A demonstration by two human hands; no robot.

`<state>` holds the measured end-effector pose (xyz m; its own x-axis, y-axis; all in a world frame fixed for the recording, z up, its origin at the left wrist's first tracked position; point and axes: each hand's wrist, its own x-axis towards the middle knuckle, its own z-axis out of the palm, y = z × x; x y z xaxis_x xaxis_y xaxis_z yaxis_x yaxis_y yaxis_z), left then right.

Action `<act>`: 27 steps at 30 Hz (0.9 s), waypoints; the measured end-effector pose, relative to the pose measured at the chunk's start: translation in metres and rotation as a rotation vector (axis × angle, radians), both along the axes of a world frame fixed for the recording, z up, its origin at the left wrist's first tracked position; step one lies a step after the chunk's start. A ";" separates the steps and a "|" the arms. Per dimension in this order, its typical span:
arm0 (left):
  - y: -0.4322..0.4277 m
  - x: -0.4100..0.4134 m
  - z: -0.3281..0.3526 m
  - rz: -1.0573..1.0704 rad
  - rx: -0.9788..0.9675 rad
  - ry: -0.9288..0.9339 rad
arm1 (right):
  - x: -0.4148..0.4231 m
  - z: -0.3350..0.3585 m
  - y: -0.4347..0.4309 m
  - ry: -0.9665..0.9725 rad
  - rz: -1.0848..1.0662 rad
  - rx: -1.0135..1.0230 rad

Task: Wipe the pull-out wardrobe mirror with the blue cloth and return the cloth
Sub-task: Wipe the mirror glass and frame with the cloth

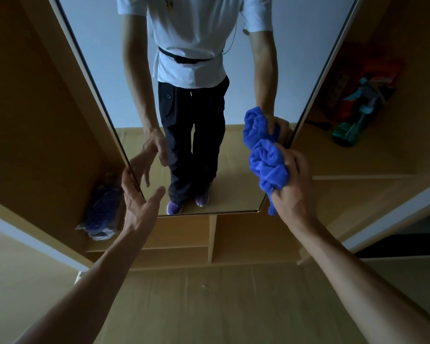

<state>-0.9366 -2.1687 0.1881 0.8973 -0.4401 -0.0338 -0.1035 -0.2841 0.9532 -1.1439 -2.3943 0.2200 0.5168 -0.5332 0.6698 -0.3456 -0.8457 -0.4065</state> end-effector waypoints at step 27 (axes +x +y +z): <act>0.017 0.017 -0.010 -0.127 -0.126 0.083 | 0.064 -0.033 0.063 -0.091 -0.050 0.325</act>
